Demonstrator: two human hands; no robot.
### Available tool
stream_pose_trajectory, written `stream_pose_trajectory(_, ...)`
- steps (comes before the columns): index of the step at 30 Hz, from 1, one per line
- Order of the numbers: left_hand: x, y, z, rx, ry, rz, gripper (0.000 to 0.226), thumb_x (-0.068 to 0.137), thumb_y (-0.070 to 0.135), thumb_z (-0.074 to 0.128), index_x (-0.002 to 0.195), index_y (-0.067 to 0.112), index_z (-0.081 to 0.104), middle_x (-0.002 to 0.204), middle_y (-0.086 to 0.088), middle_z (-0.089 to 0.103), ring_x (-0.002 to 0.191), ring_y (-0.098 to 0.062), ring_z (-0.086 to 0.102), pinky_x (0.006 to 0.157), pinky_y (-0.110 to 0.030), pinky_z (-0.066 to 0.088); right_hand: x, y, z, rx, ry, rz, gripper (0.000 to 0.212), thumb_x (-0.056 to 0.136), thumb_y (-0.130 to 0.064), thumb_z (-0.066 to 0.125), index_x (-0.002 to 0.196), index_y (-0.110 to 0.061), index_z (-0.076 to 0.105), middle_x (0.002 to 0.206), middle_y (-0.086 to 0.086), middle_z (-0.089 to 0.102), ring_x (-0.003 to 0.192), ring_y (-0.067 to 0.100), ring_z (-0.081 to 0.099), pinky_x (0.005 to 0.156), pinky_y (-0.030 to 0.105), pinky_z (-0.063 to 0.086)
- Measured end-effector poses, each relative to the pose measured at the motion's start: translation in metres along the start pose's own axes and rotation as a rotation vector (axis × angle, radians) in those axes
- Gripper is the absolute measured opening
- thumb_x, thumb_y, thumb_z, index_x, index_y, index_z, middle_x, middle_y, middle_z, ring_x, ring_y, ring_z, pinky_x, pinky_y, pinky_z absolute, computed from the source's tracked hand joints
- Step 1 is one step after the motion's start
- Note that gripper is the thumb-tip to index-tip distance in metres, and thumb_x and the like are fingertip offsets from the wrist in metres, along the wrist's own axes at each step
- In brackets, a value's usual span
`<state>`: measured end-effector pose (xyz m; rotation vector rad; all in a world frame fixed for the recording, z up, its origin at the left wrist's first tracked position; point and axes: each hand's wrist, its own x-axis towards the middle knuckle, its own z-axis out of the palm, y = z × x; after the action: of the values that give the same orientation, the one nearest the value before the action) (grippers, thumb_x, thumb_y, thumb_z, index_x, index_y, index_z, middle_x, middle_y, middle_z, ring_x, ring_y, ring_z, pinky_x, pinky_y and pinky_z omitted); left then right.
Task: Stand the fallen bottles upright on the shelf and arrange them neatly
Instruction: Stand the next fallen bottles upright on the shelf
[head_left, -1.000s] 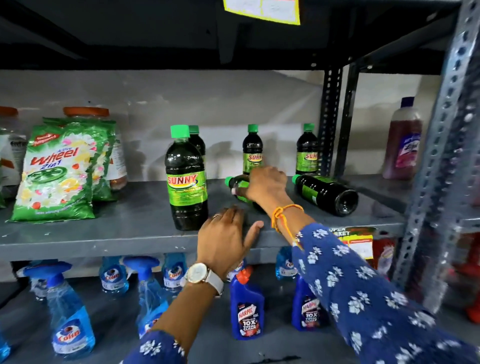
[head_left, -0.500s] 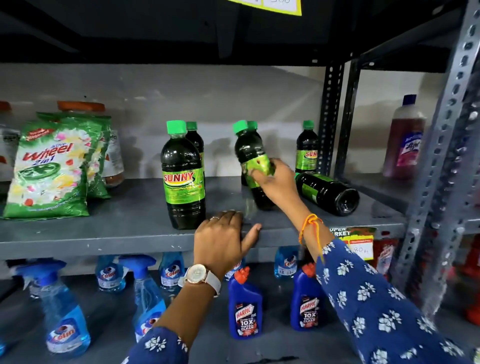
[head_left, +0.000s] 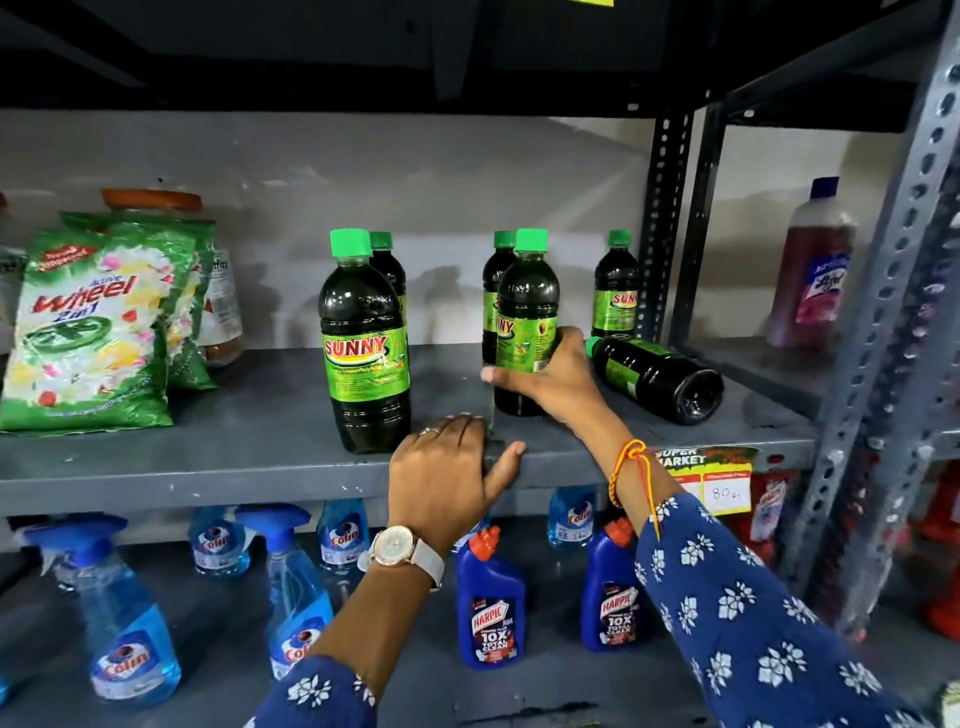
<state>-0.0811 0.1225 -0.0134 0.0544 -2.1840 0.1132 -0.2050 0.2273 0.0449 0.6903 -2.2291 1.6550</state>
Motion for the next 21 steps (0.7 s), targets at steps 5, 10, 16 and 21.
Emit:
stream_pose_trajectory(5,-0.0012,-0.0009,0.0002,0.005,0.009,-0.005,0.051,0.088,0.054,0.039,0.081,0.014,0.07,0.082,-0.005,0.073,0.071,-0.023,0.068,0.057,-0.03,0.048,0.0037,0.0071,-0.0043,0.144,-0.058,0.114,0.058,0.061,-0.007,0.078,0.108,-0.011,0.044,0.104,0.007,0.062,0.096,0.02,0.058,0.066,0.02,0.042)
stream_pose_trajectory(10,-0.0012,-0.0006,0.0025,-0.022,0.006,-0.019,0.049,0.087,0.054,0.04,0.082,0.015,0.069,0.083,-0.003,0.073,0.074,-0.023,0.068,0.06,-0.031,0.048,0.0024,0.0054,0.0005,0.026,-0.047,0.052,0.078,0.047,-0.029,0.088,0.111,-0.007,0.05,0.107,0.009,0.063,0.099,0.02,0.06,0.085,0.035,0.051)
stream_pose_trajectory(16,-0.0021,-0.0009,0.0024,-0.009,0.0,-0.021,0.051,0.088,0.055,0.039,0.083,0.015,0.07,0.084,-0.003,0.073,0.076,-0.022,0.068,0.061,-0.032,0.048,0.0045,0.0091,-0.0031,0.078,-0.093,0.119,0.06,0.055,-0.016,0.078,0.11,-0.01,0.056,0.105,0.01,0.067,0.099,0.024,0.062,0.09,0.041,0.05)
stream_pose_trajectory(21,-0.0017,-0.0008,0.0023,0.003,-0.003,-0.019,0.051,0.088,0.055,0.038,0.083,0.014,0.07,0.084,-0.003,0.074,0.075,-0.021,0.068,0.061,-0.03,0.048,0.0014,0.0078,-0.0019,0.024,-0.043,0.04,0.065,0.051,-0.031,0.085,0.108,-0.013,0.058,0.1,0.002,0.069,0.092,0.015,0.063,0.081,0.031,0.052)
